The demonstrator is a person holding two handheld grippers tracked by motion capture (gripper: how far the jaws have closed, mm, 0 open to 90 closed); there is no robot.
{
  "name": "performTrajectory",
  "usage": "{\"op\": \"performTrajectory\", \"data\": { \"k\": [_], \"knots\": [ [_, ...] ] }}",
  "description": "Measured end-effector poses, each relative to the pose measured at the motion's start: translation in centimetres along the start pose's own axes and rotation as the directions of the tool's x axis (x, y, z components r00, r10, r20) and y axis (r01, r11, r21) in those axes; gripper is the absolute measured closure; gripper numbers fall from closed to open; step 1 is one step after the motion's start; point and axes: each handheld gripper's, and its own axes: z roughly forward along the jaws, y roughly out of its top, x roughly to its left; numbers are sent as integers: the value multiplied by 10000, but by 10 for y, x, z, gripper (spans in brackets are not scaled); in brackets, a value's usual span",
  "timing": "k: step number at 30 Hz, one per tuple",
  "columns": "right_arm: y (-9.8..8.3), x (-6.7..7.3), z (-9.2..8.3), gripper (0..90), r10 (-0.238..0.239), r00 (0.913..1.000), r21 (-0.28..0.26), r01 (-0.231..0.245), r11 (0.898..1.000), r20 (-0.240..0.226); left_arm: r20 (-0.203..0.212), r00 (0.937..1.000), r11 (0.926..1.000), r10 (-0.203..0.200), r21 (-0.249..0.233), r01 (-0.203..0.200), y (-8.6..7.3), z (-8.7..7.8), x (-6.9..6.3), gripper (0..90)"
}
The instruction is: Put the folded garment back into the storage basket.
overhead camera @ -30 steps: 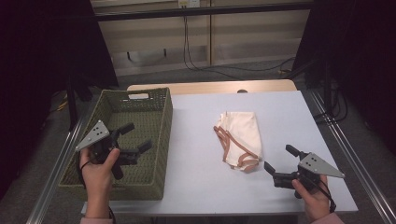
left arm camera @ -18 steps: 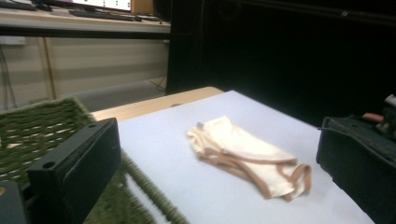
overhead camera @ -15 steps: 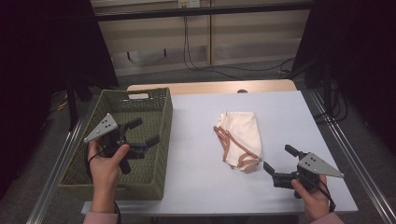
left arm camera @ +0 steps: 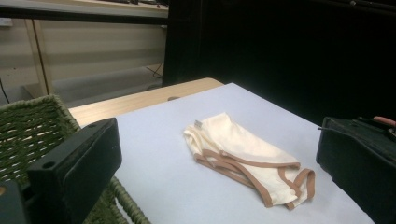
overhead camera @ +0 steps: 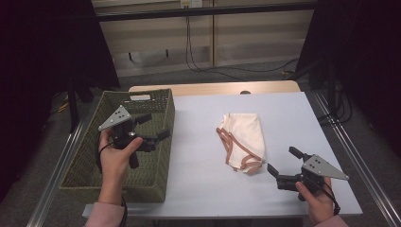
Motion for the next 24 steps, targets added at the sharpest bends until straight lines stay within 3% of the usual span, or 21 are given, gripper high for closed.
{"op": "performTrajectory", "data": {
  "k": [1, 3, 6, 8, 11, 13, 15, 18, 24],
  "knots": [
    [0, 1, 0, 11, 44, 10000, -28, -44, 10000, -82, 153, 9999, 10000, 43, -34, -42, 1, 3, 1, 1],
    [1, 1, 0, 11, -36, 10000, -15, 36, 10000, -72, -21, 9999, 10000, -98, -8, 98, 3, 5, 0, 1],
    [0, 1, 0, 11, -17, 10000, 10, 17, 10000, -94, -3, 10000, 9999, -6, 158, 6, 7, 10, -1, 1],
    [0, 1, 0, 11, -7, 9999, -42, 6, 10000, -103, 242, 9997, 10000, 44, 71, -46, 10, 15, -2, 1],
    [0, 1, 0, 12, 39, 10000, -62, -39, 10000, -84, 265, 9995, 9998, 153, 136, -157, 13, 21, -5, 1],
    [0, 1, 0, 12, 21, 10000, -60, -21, 10000, -97, 395, 9992, 9997, -78, 240, 69, 16, 26, -6, 1],
    [1, 1, 0, 12, 13, 10000, -76, -14, 10000, -96, 253, 9997, 9992, 48, 402, -59, 18, 30, -7, 1],
    [1, 2, 0, 13, -20, 9999, -9, 20, 10000, -117, 491, 9988, 9989, -74, 470, 51, 21, 39, -10, 1],
    [1, 1, 0, 13, -10, 10000, -77, 9, 10000, -91, 410, 9992, 9976, -9, 694, -19, 23, 55, -11, 1]
  ]
}}
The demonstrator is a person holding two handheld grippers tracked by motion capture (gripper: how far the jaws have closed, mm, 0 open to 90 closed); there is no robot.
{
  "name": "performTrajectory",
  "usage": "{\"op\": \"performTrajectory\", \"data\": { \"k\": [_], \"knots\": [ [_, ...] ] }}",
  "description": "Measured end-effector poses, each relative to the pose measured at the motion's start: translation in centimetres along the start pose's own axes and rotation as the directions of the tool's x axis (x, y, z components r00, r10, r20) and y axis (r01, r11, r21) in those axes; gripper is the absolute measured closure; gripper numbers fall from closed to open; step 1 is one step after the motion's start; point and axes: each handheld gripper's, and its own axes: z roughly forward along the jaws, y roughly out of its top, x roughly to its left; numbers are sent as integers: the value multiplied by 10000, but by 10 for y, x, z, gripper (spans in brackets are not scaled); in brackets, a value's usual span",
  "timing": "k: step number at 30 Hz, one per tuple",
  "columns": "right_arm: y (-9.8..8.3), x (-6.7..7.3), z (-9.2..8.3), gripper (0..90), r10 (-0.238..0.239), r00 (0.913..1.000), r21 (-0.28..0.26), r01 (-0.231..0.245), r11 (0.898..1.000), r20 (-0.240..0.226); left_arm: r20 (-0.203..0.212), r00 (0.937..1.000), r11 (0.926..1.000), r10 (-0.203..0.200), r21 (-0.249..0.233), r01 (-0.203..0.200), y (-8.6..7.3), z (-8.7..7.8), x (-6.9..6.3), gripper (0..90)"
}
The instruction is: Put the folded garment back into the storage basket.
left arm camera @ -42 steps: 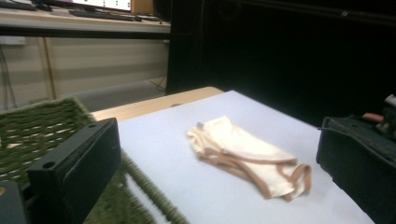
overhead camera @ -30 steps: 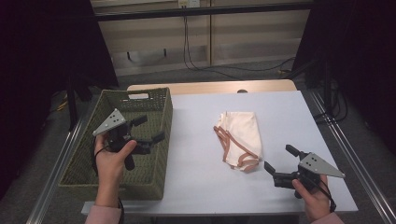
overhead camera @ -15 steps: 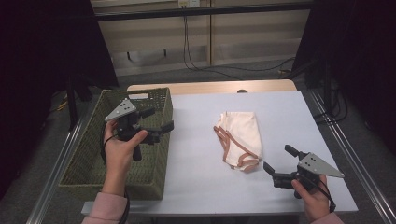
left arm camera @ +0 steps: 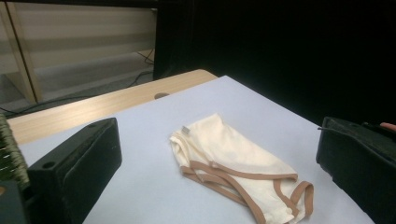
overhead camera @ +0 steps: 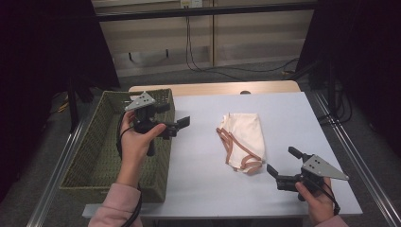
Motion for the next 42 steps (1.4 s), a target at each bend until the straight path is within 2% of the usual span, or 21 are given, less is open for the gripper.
{"op": "performTrajectory", "data": {
  "k": [1, 8, 14, 19, 27, 33, 42],
  "knots": [
    [0, 0, 0, 13, 2, 10000, 1, -2, 10000, 22, -144, 9999, 9997, -15, 232, 18, 1, 4, -1, 1],
    [0, 0, 1, 13, 7, 9999, 10, -7, 10000, -107, 72, 10000, 9997, 18, 252, -20, 6, 18, -7, 1],
    [1, 1, 1, 14, 45, 10000, 15, -45, 10000, -25, 200, 9997, 9992, -117, 372, 110, 8, 31, -11, 1],
    [1, 1, 1, 14, -5, 10000, 29, 5, 10000, -47, 205, 9998, 9983, -68, 587, 56, 9, 40, -13, 1],
    [1, 0, 1, 15, -22, 10000, 1, 22, 10000, -63, 345, 9993, 9983, -112, 573, 93, 10, 56, -18, 1],
    [1, 0, 0, 14, 0, 10000, 5, 0, 10000, -62, 357, 9992, 9962, -163, 862, 132, 9, 69, -18, 1],
    [1, 1, 0, 15, 18, 10000, 27, -17, 10000, -84, 428, 9990, 9954, -91, 954, 50, 10, 86, -28, 1]
  ]
}}
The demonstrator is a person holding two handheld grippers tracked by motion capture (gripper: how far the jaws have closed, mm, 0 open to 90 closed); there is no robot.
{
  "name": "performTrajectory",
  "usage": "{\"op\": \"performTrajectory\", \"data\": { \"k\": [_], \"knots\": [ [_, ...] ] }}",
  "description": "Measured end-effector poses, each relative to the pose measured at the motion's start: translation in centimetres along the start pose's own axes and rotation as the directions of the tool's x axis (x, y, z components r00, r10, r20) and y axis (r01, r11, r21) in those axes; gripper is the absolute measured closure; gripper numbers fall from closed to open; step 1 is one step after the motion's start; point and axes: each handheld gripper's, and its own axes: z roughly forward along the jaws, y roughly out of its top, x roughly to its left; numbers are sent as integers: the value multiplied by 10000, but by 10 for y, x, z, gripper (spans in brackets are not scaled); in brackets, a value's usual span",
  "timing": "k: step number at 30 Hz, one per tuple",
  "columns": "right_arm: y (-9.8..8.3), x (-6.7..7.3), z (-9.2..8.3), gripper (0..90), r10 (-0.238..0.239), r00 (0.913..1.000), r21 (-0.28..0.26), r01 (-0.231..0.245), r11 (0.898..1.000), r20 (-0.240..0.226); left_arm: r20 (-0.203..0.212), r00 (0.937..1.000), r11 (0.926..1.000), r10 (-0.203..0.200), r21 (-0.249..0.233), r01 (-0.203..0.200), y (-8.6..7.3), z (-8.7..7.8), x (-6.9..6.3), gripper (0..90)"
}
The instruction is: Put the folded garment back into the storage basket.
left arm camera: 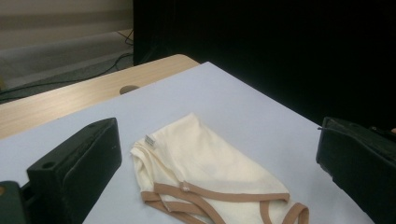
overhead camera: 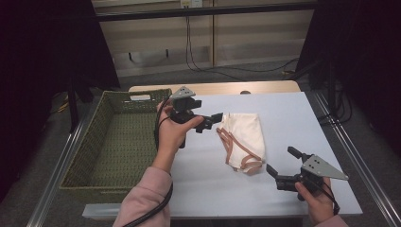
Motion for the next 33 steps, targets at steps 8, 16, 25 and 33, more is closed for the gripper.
{"op": "performTrajectory", "data": {
  "k": [8, 16, 25, 33],
  "knots": [
    [0, -1, 0, 15, -65, 10000, -61, 64, 10000, -50, 0, 9999, 9993, -154, 337, 154, -3, 21, -3, 1],
    [0, 0, 0, 15, -22, 10000, -54, 22, 10000, -56, 47, 9997, 9988, -224, 430, 222, -6, 35, -4, 1],
    [0, 0, 0, 15, 37, 9999, -2, -37, 10000, -94, -66, 9990, 9971, -447, 616, 450, -11, 51, -2, 1],
    [0, -1, 0, 15, 0, 9999, -81, -1, 10000, -129, -376, 9977, 9946, -560, 849, 590, -16, 65, 0, 1]
  ]
}}
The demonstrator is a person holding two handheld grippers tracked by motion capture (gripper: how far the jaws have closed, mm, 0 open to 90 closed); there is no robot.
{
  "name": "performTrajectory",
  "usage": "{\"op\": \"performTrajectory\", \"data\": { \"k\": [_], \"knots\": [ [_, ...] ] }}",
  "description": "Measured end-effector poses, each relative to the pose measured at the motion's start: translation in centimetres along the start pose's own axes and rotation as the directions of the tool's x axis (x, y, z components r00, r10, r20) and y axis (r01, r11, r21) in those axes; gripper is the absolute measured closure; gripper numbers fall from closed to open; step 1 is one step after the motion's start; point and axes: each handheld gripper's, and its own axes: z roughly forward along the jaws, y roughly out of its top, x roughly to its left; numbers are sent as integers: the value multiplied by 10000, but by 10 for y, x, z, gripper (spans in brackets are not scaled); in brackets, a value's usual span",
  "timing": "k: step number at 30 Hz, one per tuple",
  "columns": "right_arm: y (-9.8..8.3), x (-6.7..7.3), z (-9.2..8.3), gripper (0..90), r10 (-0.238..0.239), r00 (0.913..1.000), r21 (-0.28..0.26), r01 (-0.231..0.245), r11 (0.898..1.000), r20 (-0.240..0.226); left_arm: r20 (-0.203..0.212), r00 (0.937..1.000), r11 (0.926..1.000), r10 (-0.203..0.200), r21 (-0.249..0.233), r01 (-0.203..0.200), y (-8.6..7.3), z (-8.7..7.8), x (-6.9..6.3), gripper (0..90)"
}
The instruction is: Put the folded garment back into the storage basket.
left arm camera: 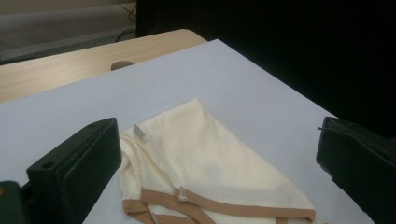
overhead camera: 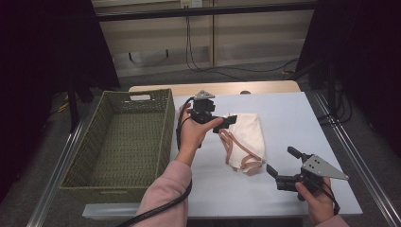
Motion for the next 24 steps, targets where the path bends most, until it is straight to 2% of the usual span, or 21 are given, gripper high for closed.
{"op": "performTrajectory", "data": {
  "k": [6, 15, 17, 18, 20, 24],
  "knots": [
    [0, 0, 0, 16, -14, 10000, -21, 14, 10000, -10, 58, 9997, 9997, -229, -72, 230, -4, 13, 2, 1],
    [0, -1, -1, 16, 13, 10000, 3, -13, 10000, 38, -3, 9994, 9994, -342, -14, 342, -9, 26, 8, 1],
    [0, -1, -1, 16, 16, 10000, 22, -16, 10000, 24, -123, 9993, 9993, -358, 57, 359, -11, 29, 10, 1],
    [0, -1, -1, 16, 24, 10000, 17, -24, 10000, 20, -177, 9996, 9996, -213, 169, 216, -12, 29, 12, 1],
    [0, -1, -1, 17, 17, 10000, 12, -17, 10000, 27, -134, 9991, 9992, -391, 1, 391, -14, 33, 13, 1],
    [0, -1, 0, 17, 4, 10000, 24, -4, 10000, 16, -137, 9992, 9993, -367, 55, 368, -15, 38, 15, 1]
  ]
}}
